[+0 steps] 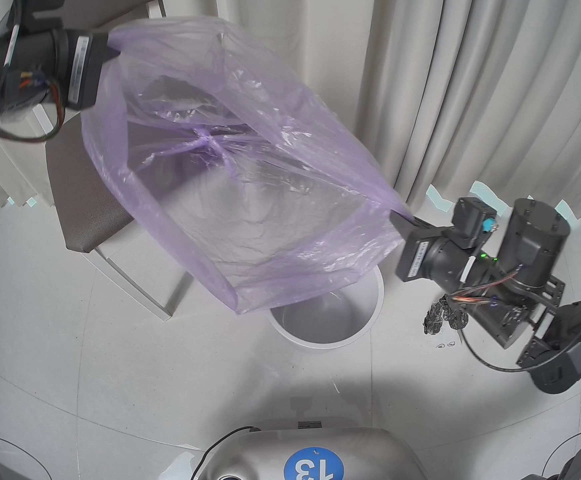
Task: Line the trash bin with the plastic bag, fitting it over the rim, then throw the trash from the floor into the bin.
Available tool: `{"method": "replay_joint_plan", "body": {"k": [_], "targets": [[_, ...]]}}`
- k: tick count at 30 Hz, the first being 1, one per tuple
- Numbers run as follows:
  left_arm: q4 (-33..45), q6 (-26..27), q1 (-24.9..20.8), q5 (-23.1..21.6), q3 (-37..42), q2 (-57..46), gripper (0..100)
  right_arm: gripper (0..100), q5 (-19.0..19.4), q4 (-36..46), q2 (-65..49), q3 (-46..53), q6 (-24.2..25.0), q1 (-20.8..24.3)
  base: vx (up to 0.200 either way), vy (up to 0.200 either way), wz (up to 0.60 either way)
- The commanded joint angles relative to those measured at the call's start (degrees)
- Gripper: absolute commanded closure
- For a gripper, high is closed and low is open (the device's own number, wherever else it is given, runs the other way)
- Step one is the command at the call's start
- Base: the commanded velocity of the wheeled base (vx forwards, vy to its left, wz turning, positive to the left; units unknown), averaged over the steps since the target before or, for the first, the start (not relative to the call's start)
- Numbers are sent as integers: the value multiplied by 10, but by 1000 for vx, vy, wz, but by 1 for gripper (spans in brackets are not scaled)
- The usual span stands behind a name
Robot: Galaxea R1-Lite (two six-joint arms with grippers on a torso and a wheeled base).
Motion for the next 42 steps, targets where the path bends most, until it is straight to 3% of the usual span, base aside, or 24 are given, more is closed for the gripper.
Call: {"method": "replay_joint_plan", "body": {"k": [1,3,8,9,10,12,13,17,19,21,24,31,37,42], "targets": [[68,8,5,-28,26,-18,100,100,5,46,-107,46,-1,-36,0,0,0],[83,9,8,-41,25,-20,100,100,4,57,-119,52,-1,-36,0,0,0],[116,-9,73,-189,59,-48,100,100,4,155,-221,81,-1,-35,0,0,0],[114,-12,76,-198,64,-49,100,100,4,161,-226,81,-1,-34,0,0,0],[98,-31,83,-238,91,-55,100,100,4,198,-248,76,-1,-34,0,0,0],[98,-31,83,-238,91,-55,100,100,4,198,-248,76,-1,-34,0,0,0],[41,-48,80,-260,157,-53,100,100,5,280,-286,68,-3,-31,0,0,0],[-34,-50,61,-272,251,-55,100,100,25,397,-331,74,-17,-8,0,0,0],[-61,-50,54,-279,281,-54,100,100,36,418,-338,74,-16,4,0,0,0],[-167,-74,46,-295,357,-36,100,100,46,430,-337,64,-17,15,0,0,0],[-279,-124,34,-295,394,10,100,100,51,429,-322,35,-19,20,0,0,0],[-491,-253,-47,-277,399,142,100,100,102,423,-235,-50,-21,40,0,0,0],[-623,-269,-99,-246,376,256,100,100,102,390,-154,-96,-31,75,0,0,0],[-702,-270,-96,-246,378,322,100,100,102,317,-104,-89,-24,84,0,0,0]]}}
